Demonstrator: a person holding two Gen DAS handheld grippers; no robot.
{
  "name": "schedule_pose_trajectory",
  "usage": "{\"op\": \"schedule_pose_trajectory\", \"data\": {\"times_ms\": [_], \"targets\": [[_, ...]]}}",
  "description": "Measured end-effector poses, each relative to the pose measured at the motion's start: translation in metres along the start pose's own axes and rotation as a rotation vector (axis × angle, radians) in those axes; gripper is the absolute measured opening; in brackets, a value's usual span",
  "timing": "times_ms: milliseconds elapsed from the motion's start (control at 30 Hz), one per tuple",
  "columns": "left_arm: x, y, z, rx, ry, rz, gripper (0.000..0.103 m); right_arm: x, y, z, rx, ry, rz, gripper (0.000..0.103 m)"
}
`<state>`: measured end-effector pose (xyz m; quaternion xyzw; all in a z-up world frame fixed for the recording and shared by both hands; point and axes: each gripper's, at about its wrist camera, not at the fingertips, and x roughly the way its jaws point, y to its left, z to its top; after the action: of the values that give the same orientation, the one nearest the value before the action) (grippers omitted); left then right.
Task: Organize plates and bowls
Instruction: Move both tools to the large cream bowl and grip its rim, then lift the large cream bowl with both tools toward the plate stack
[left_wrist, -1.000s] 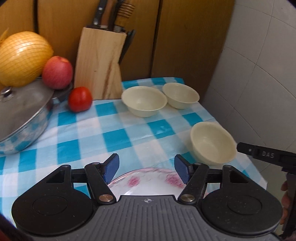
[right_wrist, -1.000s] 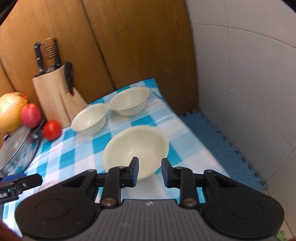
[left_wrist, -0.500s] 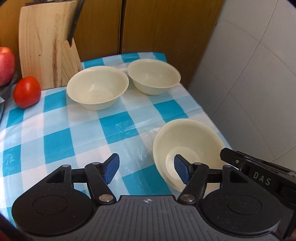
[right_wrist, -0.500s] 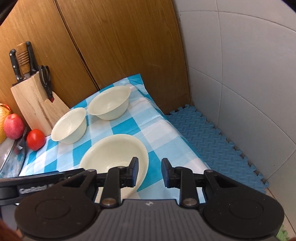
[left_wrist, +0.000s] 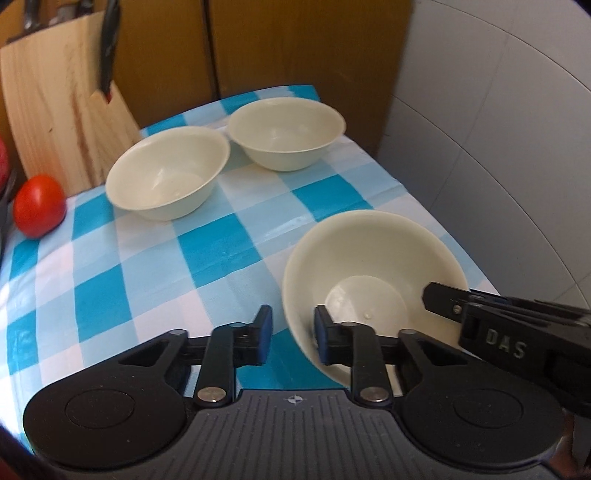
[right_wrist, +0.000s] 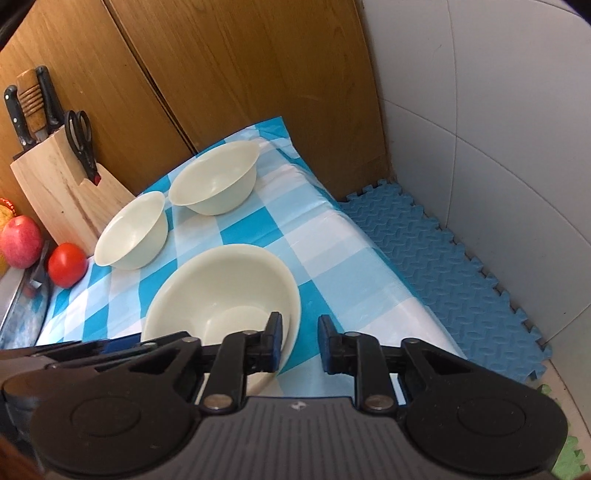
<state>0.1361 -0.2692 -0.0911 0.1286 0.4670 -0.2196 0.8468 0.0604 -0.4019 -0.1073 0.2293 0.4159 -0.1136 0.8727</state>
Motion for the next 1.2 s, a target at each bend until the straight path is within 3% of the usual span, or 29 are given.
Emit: {"op": "schedule_pose_trajectory", "data": {"times_ms": [100, 300, 767, 1200], "targets": [[-0.002, -0.004, -0.001, 0.028, -0.01, -0.008, 0.022, 0.001, 0.002, 0.0, -0.006, 0.008, 0.007, 0.012], [-0.003, 0.0, -0.001, 0.013, -0.009, -0.043, 0.021, 0.0, 0.002, -0.001, -0.002, 0.018, 0.014, 0.012], [-0.036, 0.005, -0.004, 0.034, -0.08, 0.033, 0.022, -0.021, 0.022, 0.002, -0.03, -0.034, 0.071, 0.012], [-0.079, 0.043, -0.022, -0.025, -0.118, 0.079, 0.022, -0.041, 0.064, -0.008, -0.103, -0.047, 0.162, 0.012]]}}
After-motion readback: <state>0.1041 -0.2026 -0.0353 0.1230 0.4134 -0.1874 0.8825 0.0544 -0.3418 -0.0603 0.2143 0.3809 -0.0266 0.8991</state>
